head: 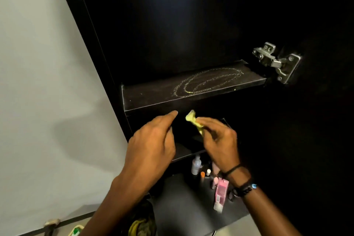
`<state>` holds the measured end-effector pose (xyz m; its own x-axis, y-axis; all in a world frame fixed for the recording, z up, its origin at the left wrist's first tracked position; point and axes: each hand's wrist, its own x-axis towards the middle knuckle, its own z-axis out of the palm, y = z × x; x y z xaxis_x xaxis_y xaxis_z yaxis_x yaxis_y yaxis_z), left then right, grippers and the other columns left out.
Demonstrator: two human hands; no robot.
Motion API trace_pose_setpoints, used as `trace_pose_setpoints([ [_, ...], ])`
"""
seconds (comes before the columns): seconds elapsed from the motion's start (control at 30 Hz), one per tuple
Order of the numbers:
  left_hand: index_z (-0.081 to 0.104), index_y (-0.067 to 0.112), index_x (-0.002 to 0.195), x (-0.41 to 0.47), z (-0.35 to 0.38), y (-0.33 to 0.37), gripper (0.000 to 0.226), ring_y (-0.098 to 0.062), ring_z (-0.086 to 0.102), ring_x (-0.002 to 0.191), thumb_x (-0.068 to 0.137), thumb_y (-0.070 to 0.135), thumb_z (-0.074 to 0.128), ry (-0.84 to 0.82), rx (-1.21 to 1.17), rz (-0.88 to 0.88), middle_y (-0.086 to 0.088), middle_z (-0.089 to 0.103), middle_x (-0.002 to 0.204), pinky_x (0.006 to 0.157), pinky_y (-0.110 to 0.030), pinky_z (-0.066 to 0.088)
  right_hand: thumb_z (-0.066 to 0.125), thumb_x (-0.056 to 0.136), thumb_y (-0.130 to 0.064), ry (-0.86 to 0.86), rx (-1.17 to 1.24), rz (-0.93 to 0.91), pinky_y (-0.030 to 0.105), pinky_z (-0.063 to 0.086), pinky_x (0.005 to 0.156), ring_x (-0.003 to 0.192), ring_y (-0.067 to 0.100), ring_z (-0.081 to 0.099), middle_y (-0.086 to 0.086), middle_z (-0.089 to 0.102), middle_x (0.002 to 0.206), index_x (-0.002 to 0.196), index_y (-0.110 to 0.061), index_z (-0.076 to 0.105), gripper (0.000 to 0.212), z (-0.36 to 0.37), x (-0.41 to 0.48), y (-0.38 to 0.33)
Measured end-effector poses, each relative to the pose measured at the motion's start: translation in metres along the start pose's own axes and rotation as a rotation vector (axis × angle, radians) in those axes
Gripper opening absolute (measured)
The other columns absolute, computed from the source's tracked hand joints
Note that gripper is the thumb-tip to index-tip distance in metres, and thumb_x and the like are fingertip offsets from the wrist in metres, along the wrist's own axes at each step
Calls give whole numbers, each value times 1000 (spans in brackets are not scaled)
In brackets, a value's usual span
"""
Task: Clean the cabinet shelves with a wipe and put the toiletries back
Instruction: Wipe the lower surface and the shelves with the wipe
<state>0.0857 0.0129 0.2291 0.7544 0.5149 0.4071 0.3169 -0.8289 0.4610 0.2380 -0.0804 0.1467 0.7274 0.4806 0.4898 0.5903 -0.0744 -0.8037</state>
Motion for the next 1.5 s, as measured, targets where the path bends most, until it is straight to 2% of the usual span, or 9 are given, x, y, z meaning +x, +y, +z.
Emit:
trace_pose_setpoints([
  [0.2,67,13,112,51,-36,12,24,-11,60,88,91,16,55,427,-74,251,4,69,99,77,-25,50,57,81,9,277,-38,-273,14,50,83,95,1,65,-2,70,101,99,-8,73,29,-64,58,-68],
  [0.3,65,13,114,85,-29,-4,24,-17,58,96,94,18,53,414,10,221,0,67,103,86,-22,42,56,80,10,374,-113,-370,22,51,87,100,9,64,0,68,104,100,-6,71,29,-68,81,-70],
  [0.4,54,15,127,97,-11,-13,34,-26,50,107,98,28,44,270,266,204,-8,58,116,92,-38,42,57,84,8,388,-214,-371,32,47,96,108,17,58,7,62,112,106,-3,67,27,-46,65,-37],
  [0.57,51,12,128,96,-12,-15,35,-34,45,108,100,28,37,258,284,130,-15,53,118,91,-45,40,50,91,-11,145,-325,-12,17,29,110,127,13,42,4,49,132,126,-9,53,35,-16,-74,80],
  [0.67,51,13,128,97,-10,-14,38,-32,44,112,101,32,32,154,289,154,-14,52,120,93,-45,38,53,91,-15,-156,-365,321,17,39,95,109,20,57,-6,58,113,117,-22,55,27,-19,-149,141],
  [0.8,49,16,128,97,-7,-14,46,-31,47,112,100,43,24,59,293,205,-12,54,120,96,-45,40,60,84,-6,-348,-454,705,28,45,83,102,32,62,10,65,110,118,-7,58,34,-24,-195,183],
  [0.93,39,20,138,97,-6,-13,55,-28,37,126,98,52,19,-45,348,275,-9,44,134,102,-45,32,59,84,-6,-471,-551,806,35,46,90,111,37,57,16,61,120,124,-10,55,41,-13,-196,200],
  [1.07,35,21,141,99,-4,-15,58,-27,32,131,98,54,14,-111,401,310,-8,39,140,106,-45,28,54,84,-8,-428,-542,882,39,47,89,102,40,58,25,60,114,122,-11,57,38,7,-174,229],
  [1.5,36,23,140,101,-1,-17,55,-24,31,132,99,52,12,-127,421,336,-4,38,141,107,-43,26,50,91,-9,-437,-612,912,34,37,101,120,37,49,24,52,127,124,-2,57,35,37,-160,246],
])
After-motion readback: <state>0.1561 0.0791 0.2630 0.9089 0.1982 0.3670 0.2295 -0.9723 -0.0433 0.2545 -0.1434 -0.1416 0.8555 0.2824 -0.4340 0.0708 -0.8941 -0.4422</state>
